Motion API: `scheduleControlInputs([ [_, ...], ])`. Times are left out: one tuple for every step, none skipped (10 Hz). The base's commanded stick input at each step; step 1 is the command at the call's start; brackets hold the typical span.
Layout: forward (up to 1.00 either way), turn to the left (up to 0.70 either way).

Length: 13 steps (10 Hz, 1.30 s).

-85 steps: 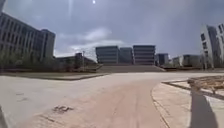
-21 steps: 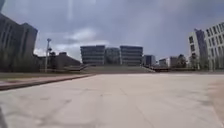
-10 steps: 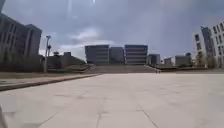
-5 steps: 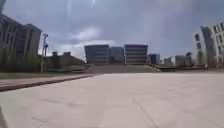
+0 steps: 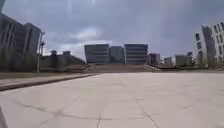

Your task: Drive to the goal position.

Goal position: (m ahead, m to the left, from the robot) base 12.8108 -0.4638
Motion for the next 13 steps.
scheduleControlInputs([
  [1.00,0.00],
  [1.00,0.00],
  [1.00,0.00],
  [1.00,0.00],
  [1.00,0.00],
  [1.00,0.00],
  [1.00,0.00],
  [1.00,0.00],
  [1.00,0.00],
  [1.00,0.00],
  [1.00,0.00],
  [1.00,0.00],
  [1.00,0.00],
])
